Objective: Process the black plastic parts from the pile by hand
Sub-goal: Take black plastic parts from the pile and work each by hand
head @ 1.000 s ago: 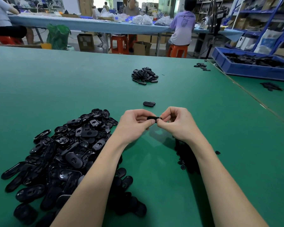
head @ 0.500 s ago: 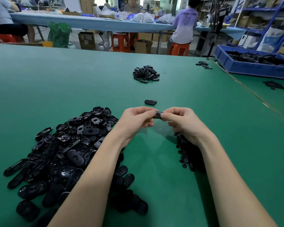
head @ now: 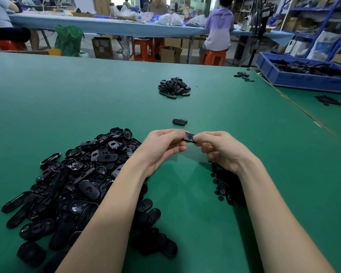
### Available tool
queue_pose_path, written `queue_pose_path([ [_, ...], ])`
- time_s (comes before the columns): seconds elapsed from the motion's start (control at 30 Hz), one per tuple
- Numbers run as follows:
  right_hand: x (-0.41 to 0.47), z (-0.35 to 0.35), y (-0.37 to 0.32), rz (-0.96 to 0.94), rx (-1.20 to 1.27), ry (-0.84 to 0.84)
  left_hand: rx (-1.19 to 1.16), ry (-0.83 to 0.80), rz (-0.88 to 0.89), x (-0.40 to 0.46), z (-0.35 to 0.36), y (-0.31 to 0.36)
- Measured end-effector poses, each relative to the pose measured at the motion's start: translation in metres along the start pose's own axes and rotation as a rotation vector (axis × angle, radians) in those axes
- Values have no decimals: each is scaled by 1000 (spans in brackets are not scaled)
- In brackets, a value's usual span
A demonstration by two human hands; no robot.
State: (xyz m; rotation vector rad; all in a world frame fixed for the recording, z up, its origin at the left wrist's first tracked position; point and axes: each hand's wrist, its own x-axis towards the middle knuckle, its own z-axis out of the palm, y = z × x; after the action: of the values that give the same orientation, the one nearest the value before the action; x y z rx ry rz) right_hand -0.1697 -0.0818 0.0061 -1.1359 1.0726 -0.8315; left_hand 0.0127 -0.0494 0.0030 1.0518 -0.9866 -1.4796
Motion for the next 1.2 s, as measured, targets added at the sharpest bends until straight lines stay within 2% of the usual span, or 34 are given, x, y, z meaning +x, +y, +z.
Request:
queue_pose_path([
  [0.17,0,-1,0,-50,-57,27,-18,-17,-7,0,0,1],
  [0.37,0,0,3,-124,-166,66,70,31,3,1,-1,-5],
  [0.8,0,5,3,-174,-309,132,147,64,17,1,-1,-7],
  [1.07,-3,-3,-2,-112,-81,34,-95,15,3,2,1,-1],
  [1.2,-5,-6,-3,-211,-230,91,-109,4,26,0,2,-1],
])
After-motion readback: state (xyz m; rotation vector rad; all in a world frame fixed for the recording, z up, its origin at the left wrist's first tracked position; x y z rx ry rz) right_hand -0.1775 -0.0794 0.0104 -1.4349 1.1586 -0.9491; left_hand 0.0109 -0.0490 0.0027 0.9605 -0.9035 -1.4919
